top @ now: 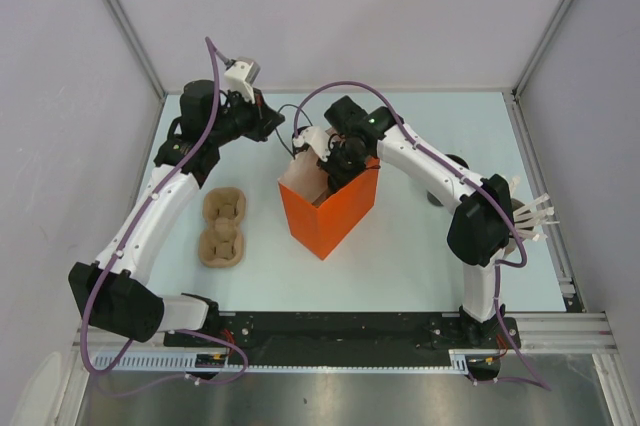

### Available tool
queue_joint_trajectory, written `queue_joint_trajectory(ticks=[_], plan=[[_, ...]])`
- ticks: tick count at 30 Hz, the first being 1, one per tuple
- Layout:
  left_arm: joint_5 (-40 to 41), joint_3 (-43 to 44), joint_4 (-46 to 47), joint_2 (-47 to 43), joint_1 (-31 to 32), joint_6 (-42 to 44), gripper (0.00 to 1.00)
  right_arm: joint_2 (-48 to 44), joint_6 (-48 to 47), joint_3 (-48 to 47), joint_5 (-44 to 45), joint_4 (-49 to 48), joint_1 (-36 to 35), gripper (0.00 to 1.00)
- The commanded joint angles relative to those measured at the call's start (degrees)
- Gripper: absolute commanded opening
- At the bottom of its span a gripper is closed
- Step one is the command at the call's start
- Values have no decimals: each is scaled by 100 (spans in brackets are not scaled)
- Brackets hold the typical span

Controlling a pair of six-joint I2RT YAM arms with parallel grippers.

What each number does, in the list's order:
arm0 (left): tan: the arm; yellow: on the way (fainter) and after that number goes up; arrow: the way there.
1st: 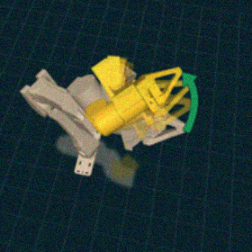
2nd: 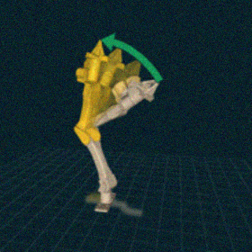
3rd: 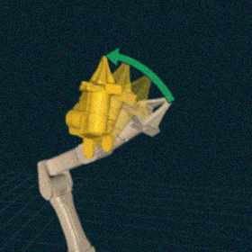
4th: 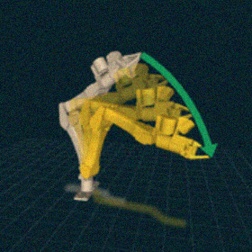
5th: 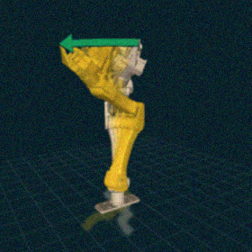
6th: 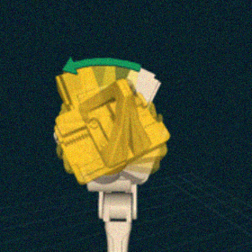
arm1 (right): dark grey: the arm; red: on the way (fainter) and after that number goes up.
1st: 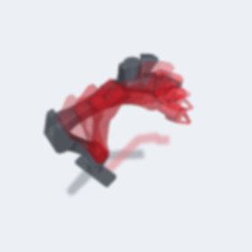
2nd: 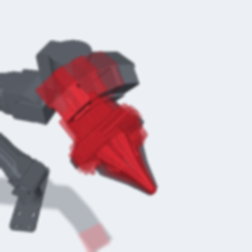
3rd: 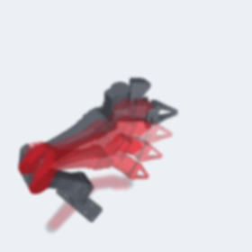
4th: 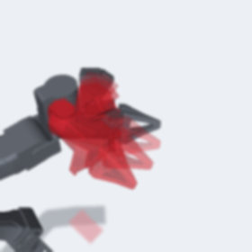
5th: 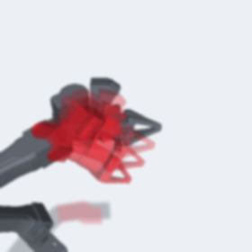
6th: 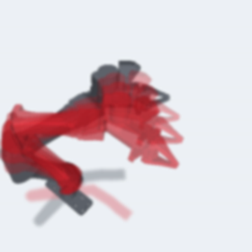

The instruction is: Pack the takeout coffee

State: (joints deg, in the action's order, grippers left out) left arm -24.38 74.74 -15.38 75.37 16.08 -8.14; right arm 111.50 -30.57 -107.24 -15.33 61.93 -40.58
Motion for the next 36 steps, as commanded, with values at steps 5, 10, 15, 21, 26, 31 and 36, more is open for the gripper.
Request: queue_joint_trajectory(ticks=[5,10,15,21,26,31,36], plan=[[759,102,-71,65,45,23,0,-217,-28,10,-40,-67,41,0],[1084,155,-141,144,62,41,0,-243,-28,10,-49,-76,50,0],[1357,199,-211,206,97,58,0,-243,-37,10,-58,-76,67,0],[1664,278,-317,294,106,58,0,-252,-37,2,-66,-76,67,0],[1945,357,-396,381,124,76,0,-252,-46,1,-75,-85,68,0],[2200,392,-387,417,133,32,0,-252,-55,28,-93,-85,76,0],[2385,445,-431,461,133,-12,0,-243,-63,54,-110,-85,68,0]])
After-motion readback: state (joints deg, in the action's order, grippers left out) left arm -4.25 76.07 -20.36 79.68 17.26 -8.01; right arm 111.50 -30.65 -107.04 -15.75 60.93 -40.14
